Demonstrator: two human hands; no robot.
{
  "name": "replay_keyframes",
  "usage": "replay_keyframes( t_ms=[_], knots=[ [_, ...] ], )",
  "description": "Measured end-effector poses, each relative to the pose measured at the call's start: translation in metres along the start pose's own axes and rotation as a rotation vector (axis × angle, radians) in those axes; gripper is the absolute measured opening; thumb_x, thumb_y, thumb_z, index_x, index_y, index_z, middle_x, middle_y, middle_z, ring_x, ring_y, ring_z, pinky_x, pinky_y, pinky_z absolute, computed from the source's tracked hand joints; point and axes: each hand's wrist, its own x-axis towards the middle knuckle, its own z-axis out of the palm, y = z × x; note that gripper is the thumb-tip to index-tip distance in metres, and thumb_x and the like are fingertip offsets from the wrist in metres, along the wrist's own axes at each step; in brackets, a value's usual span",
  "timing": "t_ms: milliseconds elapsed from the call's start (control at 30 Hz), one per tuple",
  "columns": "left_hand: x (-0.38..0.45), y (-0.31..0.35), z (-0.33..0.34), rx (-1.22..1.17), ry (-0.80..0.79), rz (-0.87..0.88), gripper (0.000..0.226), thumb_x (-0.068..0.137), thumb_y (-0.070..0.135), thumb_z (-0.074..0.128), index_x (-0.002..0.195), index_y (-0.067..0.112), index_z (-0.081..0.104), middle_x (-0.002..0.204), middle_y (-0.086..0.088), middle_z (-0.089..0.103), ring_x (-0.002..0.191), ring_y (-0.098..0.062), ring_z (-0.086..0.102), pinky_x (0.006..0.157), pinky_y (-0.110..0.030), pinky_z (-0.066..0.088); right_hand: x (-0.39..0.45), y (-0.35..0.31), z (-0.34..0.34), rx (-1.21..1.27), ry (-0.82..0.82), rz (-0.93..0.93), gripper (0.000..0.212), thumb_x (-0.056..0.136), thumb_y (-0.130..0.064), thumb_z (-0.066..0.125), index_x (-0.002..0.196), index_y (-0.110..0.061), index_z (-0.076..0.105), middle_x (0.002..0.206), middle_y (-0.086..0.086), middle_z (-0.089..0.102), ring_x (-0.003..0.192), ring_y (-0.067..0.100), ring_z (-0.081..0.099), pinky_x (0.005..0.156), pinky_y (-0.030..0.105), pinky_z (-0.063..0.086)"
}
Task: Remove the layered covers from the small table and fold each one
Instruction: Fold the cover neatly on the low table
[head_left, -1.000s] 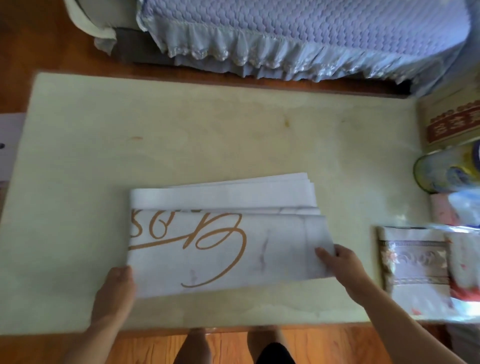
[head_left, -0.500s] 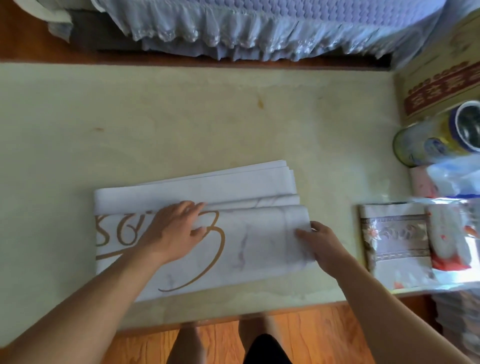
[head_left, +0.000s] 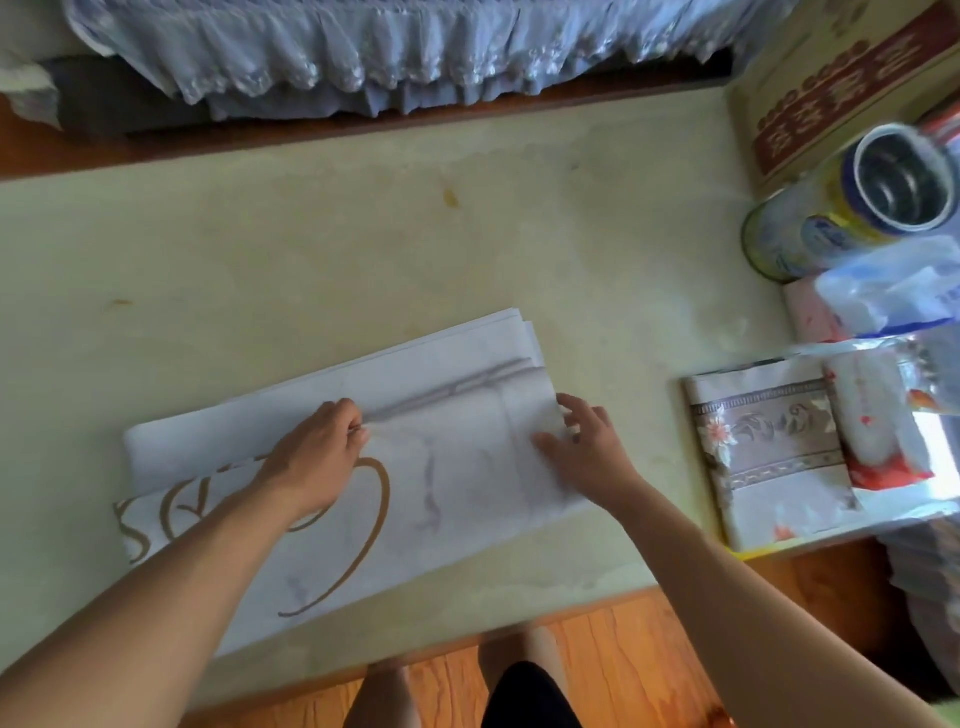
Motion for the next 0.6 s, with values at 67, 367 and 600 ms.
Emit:
replay_keyframes(
  t_ms=[67, 367, 600],
  knots=[
    [0.008, 0.004, 0.002, 0.052, 0.001, -0.018, 0.021, 0.106, 0.031, 0.041, 0.089, 0.02, 0.04, 0.097, -0.004, 0.05, 0.084, -0.03, 0.052, 0.077, -0.044, 0.046, 0.005, -0.002, 0.0, -0.102, 0.026, -0.032, 0.059, 0.086, -0.034, 0.074, 0.14, -0.028, 0.05, 0.123, -0.001, 0.044, 0.108, 0.021, 0.058, 0.103, 0.04, 0.047],
    [-0.011, 0.012, -0.02, -0.015, -0.043, 0.094, 0.017, 0.106, 0.033, 0.041, 0.091, 0.028, 0.04, 0.078, 0.001, 0.061, 0.073, -0.027, 0.058, 0.063, -0.04, 0.042, 0.047, -0.06, 0.011, -0.958, -0.147, -0.907, 0.068, 0.083, -0.045, 0.074, 0.142, -0.023, 0.049, 0.137, 0.004, 0.054, 0.131, 0.032, 0.047, 0.113, 0.044, 0.033],
    [-0.078, 0.038, -0.054, 0.302, -0.457, 0.0, 0.055, 0.084, 0.073, 0.058, 0.129, 0.042, 0.054, 0.127, 0.015, 0.065, 0.08, -0.008, 0.063, 0.056, -0.02, 0.045, -0.014, -0.096, -0.03, -0.982, -0.627, -0.61, 0.043, 0.091, -0.055, 0.063, 0.071, -0.021, 0.046, 0.065, -0.008, 0.046, 0.066, 0.017, 0.045, 0.063, 0.033, 0.034]
  ],
)
